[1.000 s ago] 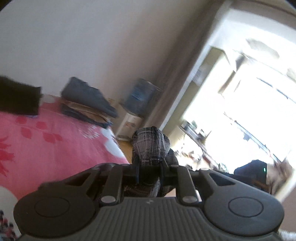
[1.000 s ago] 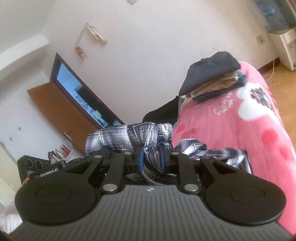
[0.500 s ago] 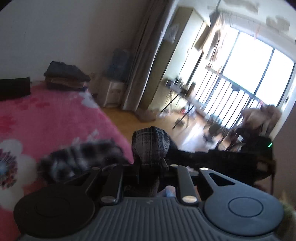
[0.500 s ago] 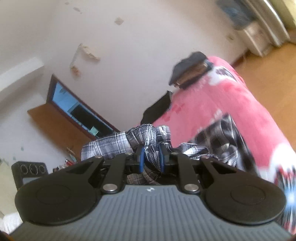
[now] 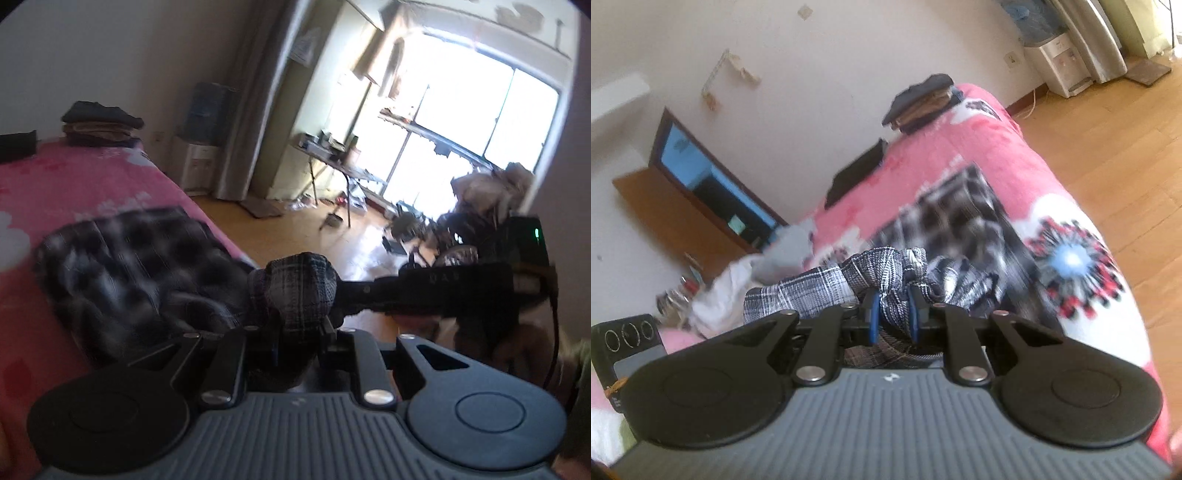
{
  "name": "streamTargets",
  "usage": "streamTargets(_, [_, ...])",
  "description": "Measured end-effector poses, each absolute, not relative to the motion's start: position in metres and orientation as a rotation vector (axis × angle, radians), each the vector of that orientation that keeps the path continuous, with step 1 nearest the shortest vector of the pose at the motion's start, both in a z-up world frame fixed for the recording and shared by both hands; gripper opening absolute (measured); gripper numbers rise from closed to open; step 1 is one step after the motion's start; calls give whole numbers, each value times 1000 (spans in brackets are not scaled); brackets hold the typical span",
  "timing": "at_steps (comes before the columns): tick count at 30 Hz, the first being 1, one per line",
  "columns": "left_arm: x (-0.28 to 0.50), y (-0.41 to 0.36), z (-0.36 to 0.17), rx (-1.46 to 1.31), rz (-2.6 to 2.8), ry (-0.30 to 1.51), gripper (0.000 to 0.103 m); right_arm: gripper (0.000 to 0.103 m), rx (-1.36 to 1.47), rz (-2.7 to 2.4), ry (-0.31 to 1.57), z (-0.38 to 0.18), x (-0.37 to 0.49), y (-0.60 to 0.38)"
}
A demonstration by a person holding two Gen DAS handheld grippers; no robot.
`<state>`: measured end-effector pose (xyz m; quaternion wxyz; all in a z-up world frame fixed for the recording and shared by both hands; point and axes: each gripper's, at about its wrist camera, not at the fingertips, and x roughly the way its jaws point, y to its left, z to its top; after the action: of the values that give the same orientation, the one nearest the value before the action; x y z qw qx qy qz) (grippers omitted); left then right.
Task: Fold clothes
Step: 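Lift the folded pants bundle off the bedspread with both grippers, then hold the plaid pants up by the waistband with both grippers, letting them unfold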
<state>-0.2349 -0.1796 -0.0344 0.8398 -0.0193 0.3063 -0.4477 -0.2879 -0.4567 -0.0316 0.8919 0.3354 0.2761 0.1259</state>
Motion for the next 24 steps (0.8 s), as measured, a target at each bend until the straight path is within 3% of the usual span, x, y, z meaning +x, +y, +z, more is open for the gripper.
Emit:
streamTargets(8, [-276, -180, -99, 135, -1014, 640, 23, 17, 609, 216, 656, -87, -338, -452])
streamTargets(16, [-296, -157, -93, 196, -1083, 649, 55, 21, 787, 154, 615, -107, -388, -465])
streamTargets(20, [-304, -137, -74, 106, -1109, 662, 64, 23, 988, 110, 545, -110, -422, -472])
streamTargets(24, [-299, -150, -66, 123, -1070, 648, 65, 33, 1140, 57, 493, -113, -447, -470])
